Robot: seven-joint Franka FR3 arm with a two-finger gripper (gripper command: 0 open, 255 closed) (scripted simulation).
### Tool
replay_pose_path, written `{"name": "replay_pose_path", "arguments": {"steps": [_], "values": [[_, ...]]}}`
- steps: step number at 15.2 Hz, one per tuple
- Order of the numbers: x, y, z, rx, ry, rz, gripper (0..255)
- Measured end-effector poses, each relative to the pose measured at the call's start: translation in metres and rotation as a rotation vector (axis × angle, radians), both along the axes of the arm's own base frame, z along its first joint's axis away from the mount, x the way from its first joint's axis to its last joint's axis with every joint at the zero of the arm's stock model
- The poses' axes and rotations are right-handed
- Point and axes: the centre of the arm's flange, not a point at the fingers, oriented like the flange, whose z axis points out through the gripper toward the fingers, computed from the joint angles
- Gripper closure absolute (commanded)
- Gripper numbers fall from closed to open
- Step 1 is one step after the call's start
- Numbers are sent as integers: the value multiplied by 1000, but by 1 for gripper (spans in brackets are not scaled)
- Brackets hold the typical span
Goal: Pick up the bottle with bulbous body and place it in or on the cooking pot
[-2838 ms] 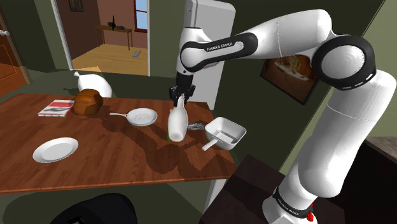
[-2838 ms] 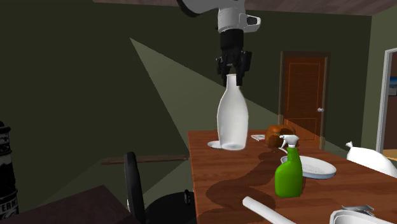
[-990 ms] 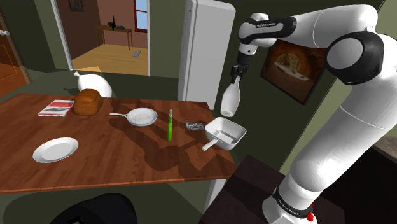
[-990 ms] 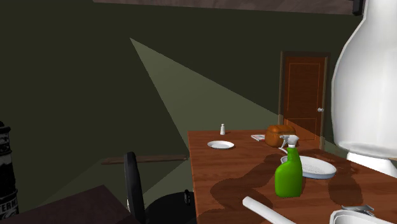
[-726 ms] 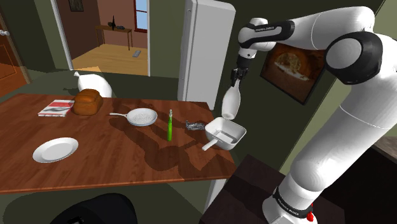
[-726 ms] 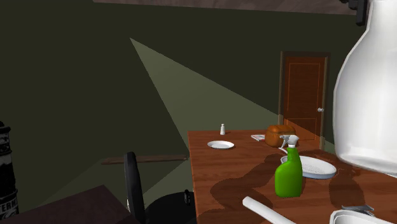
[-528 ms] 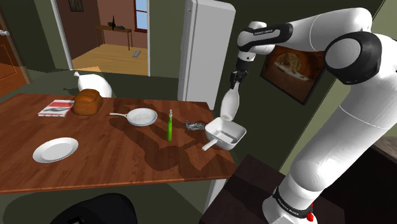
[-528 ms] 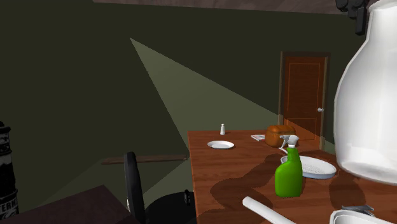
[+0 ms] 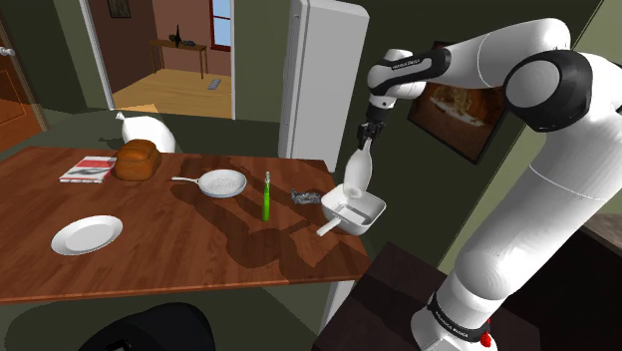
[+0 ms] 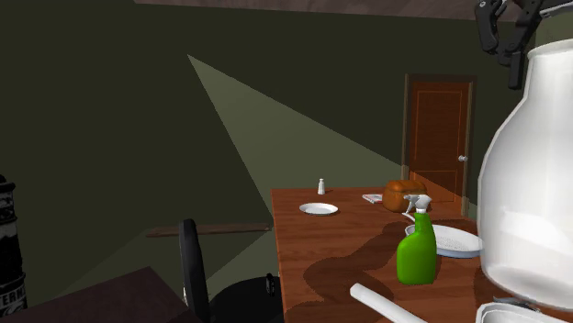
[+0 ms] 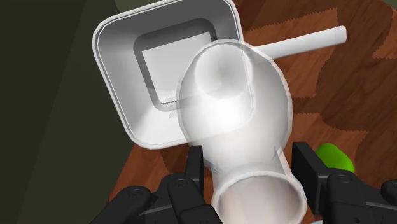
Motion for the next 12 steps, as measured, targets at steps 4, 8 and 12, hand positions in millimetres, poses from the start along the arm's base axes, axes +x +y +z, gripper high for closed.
{"name": "replay_pose_path", "arguments": {"steps": [4,8,12], "values": [[0,-2,-22,0,0,0,255],[0,-3,-42,0,0,0,255],[0,-2,-64,0,0,0,255]]}}
